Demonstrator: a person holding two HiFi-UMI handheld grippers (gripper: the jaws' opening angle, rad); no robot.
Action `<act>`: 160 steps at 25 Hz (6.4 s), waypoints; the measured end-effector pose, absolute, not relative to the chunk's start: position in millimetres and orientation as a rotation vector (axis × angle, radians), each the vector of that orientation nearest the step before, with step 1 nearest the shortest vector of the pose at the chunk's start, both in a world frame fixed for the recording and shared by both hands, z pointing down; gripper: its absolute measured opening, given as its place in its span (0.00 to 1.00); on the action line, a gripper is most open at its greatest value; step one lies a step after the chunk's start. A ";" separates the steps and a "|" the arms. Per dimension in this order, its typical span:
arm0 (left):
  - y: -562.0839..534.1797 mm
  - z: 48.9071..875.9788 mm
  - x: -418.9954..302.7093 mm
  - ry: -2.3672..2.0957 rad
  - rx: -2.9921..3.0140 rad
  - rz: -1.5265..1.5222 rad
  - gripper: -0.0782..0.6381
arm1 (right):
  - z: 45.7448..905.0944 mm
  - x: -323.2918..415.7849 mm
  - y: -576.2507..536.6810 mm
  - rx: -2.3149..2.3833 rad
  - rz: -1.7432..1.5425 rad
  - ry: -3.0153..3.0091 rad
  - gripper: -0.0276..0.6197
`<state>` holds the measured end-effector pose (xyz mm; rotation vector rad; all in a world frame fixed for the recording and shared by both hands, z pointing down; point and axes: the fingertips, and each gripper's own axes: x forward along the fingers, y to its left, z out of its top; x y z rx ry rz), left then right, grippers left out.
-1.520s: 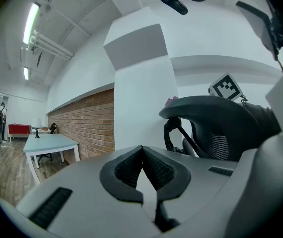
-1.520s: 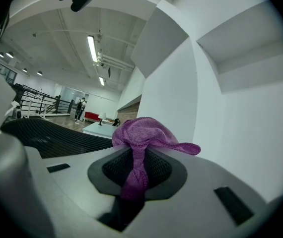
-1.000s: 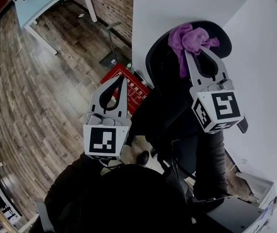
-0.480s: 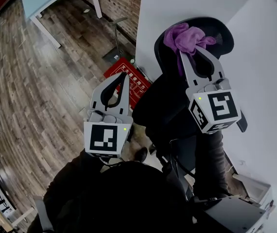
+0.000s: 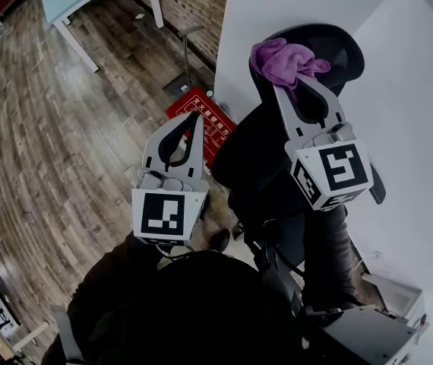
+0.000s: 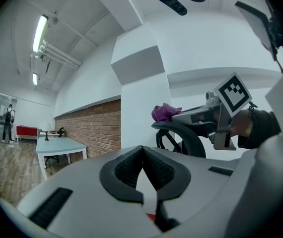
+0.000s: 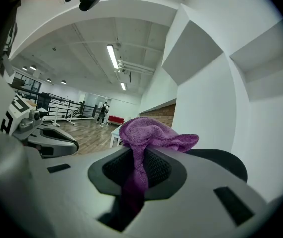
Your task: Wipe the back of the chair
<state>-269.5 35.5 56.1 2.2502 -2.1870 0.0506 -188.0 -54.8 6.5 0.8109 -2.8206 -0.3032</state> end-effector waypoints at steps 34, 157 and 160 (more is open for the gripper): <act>53.5 62.4 -249.0 -2.177 2.271 0.128 0.12 | 13.2 -173.3 -20.2 0.752 -0.258 -2.877 0.13; -99.6 66.4 -247.8 -2.086 2.342 0.210 0.12 | 4.3 -65.6 -231.2 1.386 -0.364 -2.611 0.13; -101.2 66.5 -249.2 -2.081 2.345 0.208 0.12 | 2.2 -64.6 -233.7 1.399 -0.371 -2.604 0.13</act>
